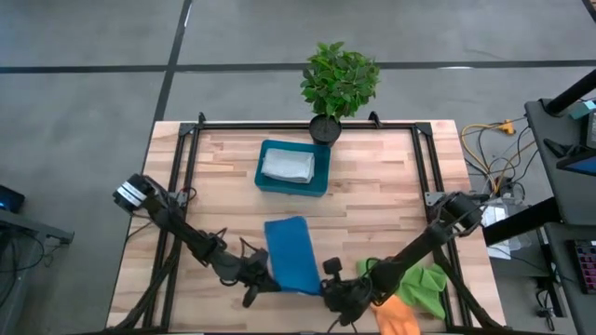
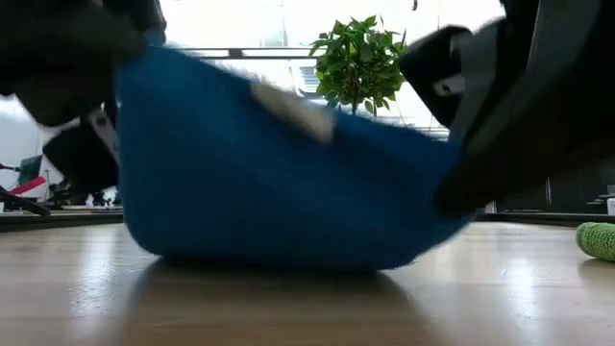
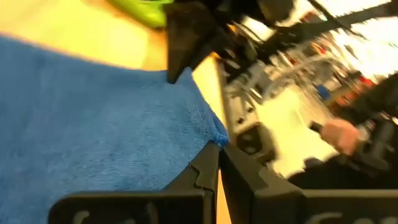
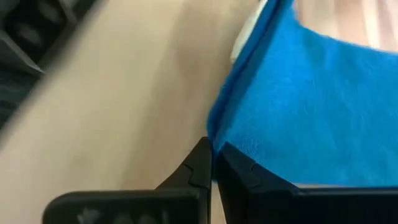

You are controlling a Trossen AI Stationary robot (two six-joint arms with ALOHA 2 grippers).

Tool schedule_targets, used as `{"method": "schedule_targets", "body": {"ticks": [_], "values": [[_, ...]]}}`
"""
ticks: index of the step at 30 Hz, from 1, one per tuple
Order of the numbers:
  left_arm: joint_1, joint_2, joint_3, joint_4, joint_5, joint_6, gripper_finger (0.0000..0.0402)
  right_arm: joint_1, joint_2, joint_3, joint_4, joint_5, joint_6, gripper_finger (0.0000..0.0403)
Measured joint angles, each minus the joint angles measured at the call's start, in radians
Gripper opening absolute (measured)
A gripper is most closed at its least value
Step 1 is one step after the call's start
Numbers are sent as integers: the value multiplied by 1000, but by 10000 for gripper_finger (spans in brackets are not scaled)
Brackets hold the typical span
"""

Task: Fold microfiber towels
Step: Fold the blue microfiber towel

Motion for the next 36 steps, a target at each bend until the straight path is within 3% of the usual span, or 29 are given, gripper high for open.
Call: {"method": "schedule_targets", "body": {"ticks": [6,14,21,36], "values": [[0,-63,2,-25,90,36,0,-64,-75,-5,-5,-247,-16,9],[-1,-93,1,-133,97,55,0,-190,-118,-14,-53,-420,-67,9],[-1,-112,-9,-199,62,84,0,-291,-139,-14,-68,-433,-67,9],[3,-306,-43,-629,-229,134,0,-418,-144,-14,-145,-428,-93,9]]}}
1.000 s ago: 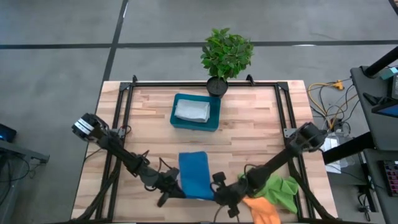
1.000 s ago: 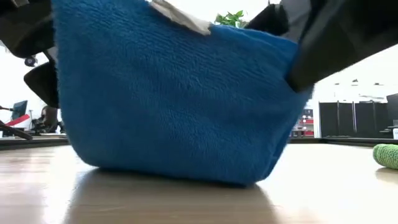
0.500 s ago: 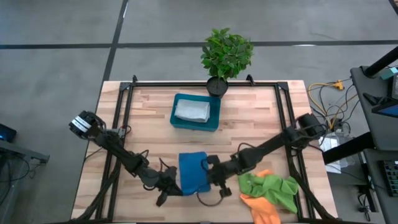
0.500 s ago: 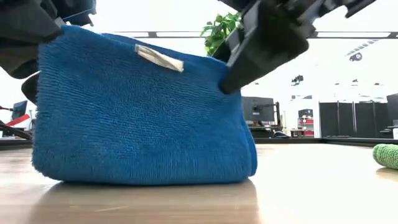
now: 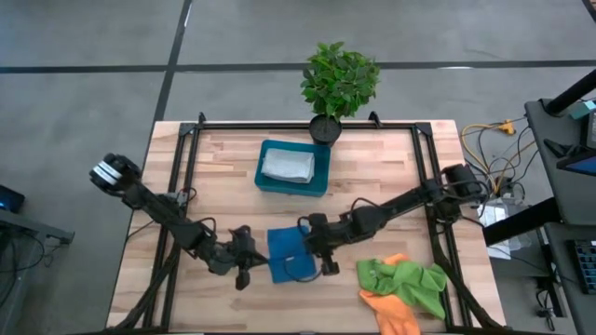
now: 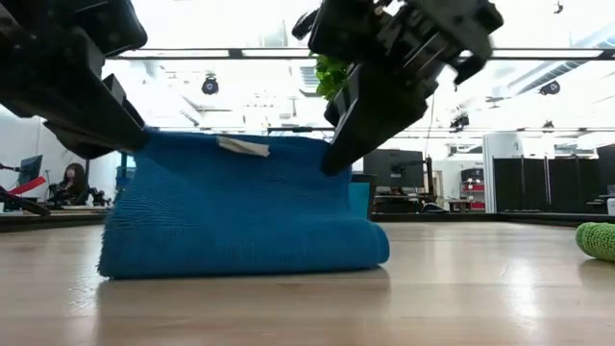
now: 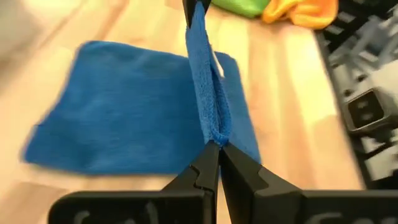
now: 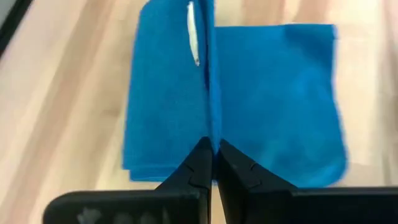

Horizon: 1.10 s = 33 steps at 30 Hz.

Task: Fold microfiber towels
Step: Fold the blue microfiber towel

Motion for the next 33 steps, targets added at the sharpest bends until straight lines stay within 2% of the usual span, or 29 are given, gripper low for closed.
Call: {"method": "schedule_targets", "body": {"ticks": [11,19,33], "values": [[31,0,-1,-105,-144,30,0,-76,0,0,-21,3,-19,9],[66,1,-1,-173,-159,36,0,-91,12,-5,-12,3,-24,9],[92,2,-1,-172,-157,98,0,-101,72,-3,-2,30,20,9]]}}
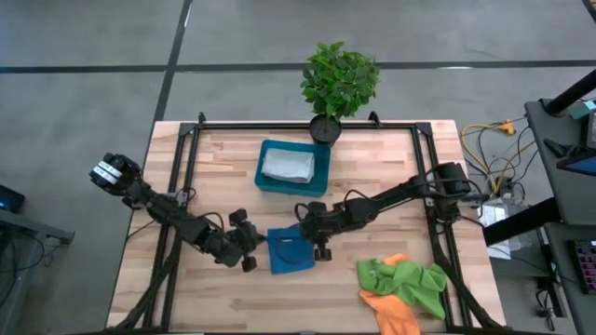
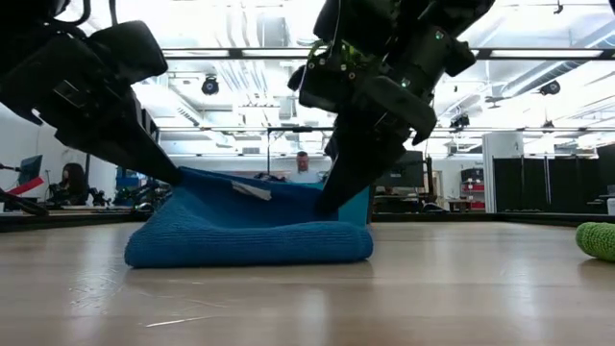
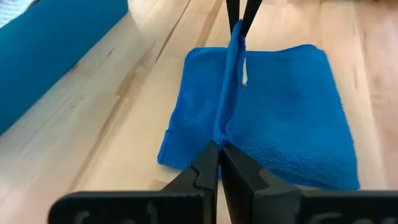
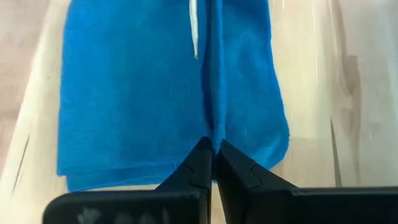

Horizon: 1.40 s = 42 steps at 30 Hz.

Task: Fold microfiber towels
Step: Fold the blue microfiber towel, then put the blue microfiber towel in the blue bin

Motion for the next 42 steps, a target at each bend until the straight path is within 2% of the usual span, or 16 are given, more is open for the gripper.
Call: {"method": "schedule_targets", "body": {"ticks": [7,18,21,24,26,29,32,35,37,42], "values": [[39,0,0,-23,2,15,12,-38,5,32,-49,46,26,33],[59,-20,2,-29,5,89,114,-60,-41,101,-140,49,2,102],[59,-30,6,-19,84,91,131,-38,-48,98,-130,-3,5,115],[54,-23,24,-19,262,155,134,7,-47,86,-77,-75,6,124],[41,4,42,-13,355,202,135,47,-46,77,-34,-86,-5,129],[21,41,60,-21,358,243,135,102,-45,57,23,-51,-34,135],[21,68,83,-22,280,244,135,138,-45,46,50,34,-35,139],[34,94,108,-15,222,251,134,154,-45,41,56,71,-31,139],[54,126,116,-13,236,248,133,157,-44,35,57,79,-6,137],[83,214,117,-7,372,231,113,157,-44,27,59,79,42,129]]}}
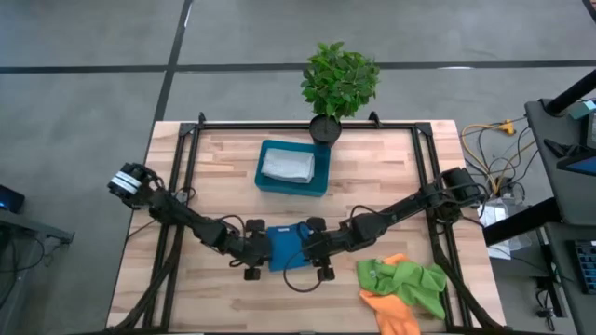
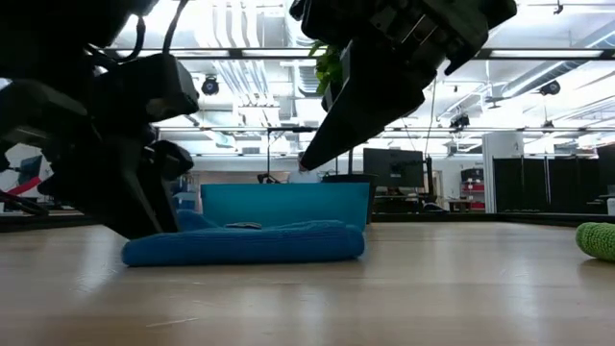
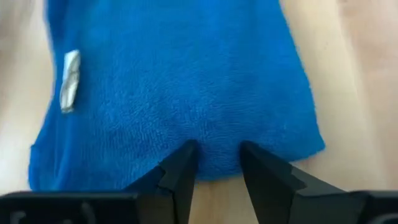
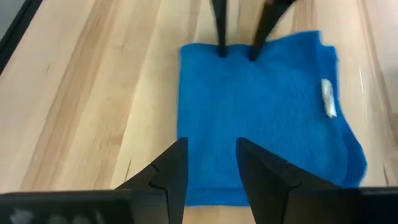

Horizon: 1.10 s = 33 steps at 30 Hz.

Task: Fold microfiber towels
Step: Put the blue microfiber towel in the blue bin

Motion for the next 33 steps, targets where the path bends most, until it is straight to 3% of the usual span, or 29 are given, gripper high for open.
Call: {"method": "schedule_targets", "body": {"ticks": [14,24,27,33], "values": [[-2,-157,4,-13,-38,-57,99,3,1,-26,114,-8,44,156],[-8,-139,5,-13,-51,-99,99,89,48,-30,141,41,-285,227],[-8,-139,5,-12,-75,-133,99,134,95,-30,150,173,-373,240],[-8,-139,4,-11,-95,-210,99,172,188,-30,143,569,-423,240]]}}
